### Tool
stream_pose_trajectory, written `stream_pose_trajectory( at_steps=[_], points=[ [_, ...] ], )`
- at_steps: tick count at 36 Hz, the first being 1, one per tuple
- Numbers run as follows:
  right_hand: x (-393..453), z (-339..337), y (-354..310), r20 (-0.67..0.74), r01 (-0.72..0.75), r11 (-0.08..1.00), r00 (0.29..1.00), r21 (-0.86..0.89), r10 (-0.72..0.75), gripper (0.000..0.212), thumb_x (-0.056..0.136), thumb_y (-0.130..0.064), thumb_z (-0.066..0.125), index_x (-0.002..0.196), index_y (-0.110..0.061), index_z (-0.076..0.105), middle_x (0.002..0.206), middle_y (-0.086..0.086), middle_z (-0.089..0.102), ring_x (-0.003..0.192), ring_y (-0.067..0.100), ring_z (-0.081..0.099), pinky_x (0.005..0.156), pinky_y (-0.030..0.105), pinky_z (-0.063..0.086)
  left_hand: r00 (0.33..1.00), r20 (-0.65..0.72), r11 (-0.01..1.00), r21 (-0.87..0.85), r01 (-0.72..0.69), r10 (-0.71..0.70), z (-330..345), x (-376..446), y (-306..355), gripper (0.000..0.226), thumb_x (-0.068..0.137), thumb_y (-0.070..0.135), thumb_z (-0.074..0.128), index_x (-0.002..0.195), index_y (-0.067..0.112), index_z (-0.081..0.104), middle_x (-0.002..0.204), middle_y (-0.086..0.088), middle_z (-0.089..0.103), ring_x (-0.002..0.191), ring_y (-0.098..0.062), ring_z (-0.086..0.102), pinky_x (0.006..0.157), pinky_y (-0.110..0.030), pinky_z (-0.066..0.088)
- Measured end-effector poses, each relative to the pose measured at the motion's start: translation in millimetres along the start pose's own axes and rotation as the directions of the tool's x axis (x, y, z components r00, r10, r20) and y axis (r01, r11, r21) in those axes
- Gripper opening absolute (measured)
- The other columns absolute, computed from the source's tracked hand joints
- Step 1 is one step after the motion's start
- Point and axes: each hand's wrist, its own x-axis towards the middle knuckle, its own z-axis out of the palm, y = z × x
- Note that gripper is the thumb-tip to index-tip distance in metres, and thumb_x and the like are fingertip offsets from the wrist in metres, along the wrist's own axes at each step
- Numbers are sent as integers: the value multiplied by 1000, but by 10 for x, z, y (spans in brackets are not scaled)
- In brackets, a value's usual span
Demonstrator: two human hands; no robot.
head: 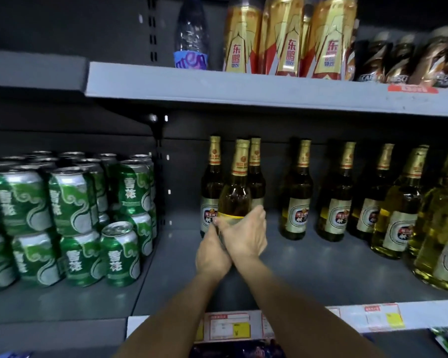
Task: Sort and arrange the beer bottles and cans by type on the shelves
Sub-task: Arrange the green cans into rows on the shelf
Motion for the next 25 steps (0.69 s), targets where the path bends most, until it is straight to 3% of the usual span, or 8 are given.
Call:
stream_pose_trajectory(
  at_steps=[8,11,13,19,25],
  points=[
    [-86,237,-142,42,73,996,997,-60,-71,82,62,-58,81,118,-17,35,123,1,49,121,22,48,89,37,45,999,32,999,37,38,-39,-265,154,-181,59,93,38,57,142,19,29,111,-6,64,102,-28,59,75,-27,39],
    [-77,268,-142,51,98,992,994,-77,-94,85,63,-59,80,121,-18,34,125,1,48,123,21,46,91,35,45,999,43,999,14,31,-31,-271,212,-237,53,88,38,63,130,21,35,84,11,55,81,-17,54,71,-28,41],
    [-52,287,-142,67,112,989,992,-93,-106,87,64,-60,79,126,-17,34,127,0,46,124,21,44,95,35,43,998,53,999,-9,39,-39,-268,256,-253,47,85,38,66,120,22,39,79,12,53,74,-12,52,68,-28,42],
    [-8,303,-33,205,168,980,968,-106,-144,91,72,-55,74,142,-20,27,134,0,41,128,21,40,98,36,41,996,70,997,-48,58,-54,-257,345,-312,32,83,37,68,100,25,43,91,3,64,86,-20,60,69,-28,43],
    [-55,325,131,301,115,992,949,-58,-92,81,80,-53,68,142,-25,25,129,-3,56,117,20,55,91,35,44,997,73,999,-27,36,-34,-254,334,-323,29,85,29,66,105,28,45,83,11,59,92,-22,61,71,-28,42]
  ],
)
